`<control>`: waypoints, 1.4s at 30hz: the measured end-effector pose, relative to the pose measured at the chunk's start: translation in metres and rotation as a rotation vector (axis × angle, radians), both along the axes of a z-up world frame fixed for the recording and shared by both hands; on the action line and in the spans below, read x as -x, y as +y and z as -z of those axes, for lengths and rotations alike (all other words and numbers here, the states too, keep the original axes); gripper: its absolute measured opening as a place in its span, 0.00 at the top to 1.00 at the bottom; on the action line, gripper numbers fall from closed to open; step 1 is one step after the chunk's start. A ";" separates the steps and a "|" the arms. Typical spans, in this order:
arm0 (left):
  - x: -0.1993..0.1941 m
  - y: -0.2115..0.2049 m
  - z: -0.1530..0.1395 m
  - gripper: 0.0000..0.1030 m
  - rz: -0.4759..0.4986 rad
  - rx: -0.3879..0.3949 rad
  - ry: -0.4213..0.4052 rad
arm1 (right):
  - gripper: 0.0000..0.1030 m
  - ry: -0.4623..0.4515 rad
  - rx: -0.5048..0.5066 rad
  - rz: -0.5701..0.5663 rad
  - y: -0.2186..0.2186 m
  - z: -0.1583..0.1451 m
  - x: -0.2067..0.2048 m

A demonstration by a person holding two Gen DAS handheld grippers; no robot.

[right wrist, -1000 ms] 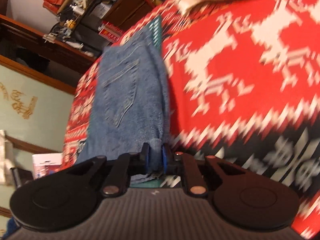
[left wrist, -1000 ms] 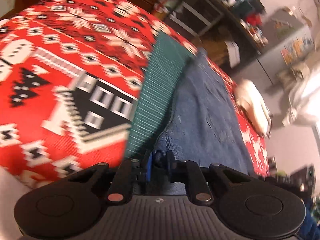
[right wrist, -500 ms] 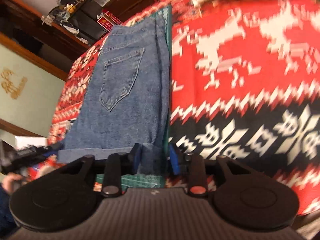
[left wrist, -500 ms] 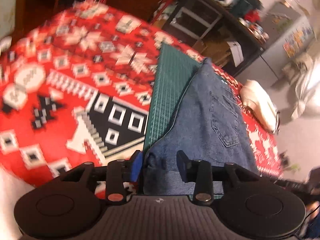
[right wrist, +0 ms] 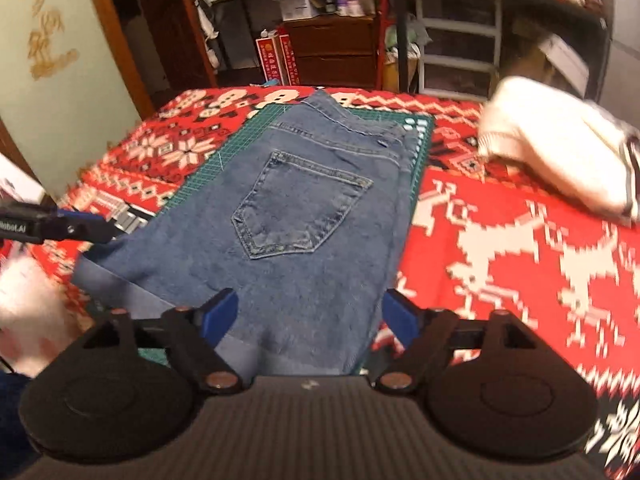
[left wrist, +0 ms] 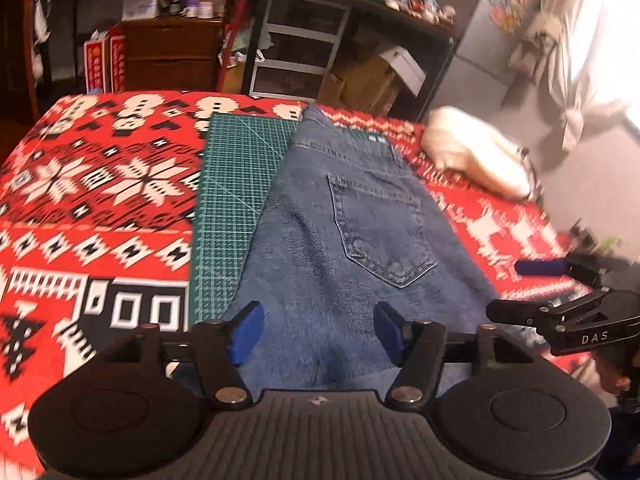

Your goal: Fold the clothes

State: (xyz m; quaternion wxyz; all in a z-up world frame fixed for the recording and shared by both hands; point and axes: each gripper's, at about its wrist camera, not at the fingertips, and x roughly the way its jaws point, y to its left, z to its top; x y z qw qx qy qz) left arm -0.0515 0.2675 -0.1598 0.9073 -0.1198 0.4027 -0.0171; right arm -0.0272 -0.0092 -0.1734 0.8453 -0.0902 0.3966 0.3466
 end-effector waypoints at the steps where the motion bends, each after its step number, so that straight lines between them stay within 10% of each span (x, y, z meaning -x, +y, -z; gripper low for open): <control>1: -0.006 -0.006 0.004 0.39 0.014 -0.023 0.003 | 0.09 -0.014 0.016 -0.001 0.006 0.004 -0.001; 17: -0.036 -0.054 0.057 0.00 0.137 -0.240 0.066 | 0.00 -0.029 0.115 -0.043 0.030 0.068 -0.011; 42: -0.035 -0.060 0.059 0.00 0.092 -0.251 0.043 | 0.00 -0.072 0.047 -0.056 0.016 0.074 -0.007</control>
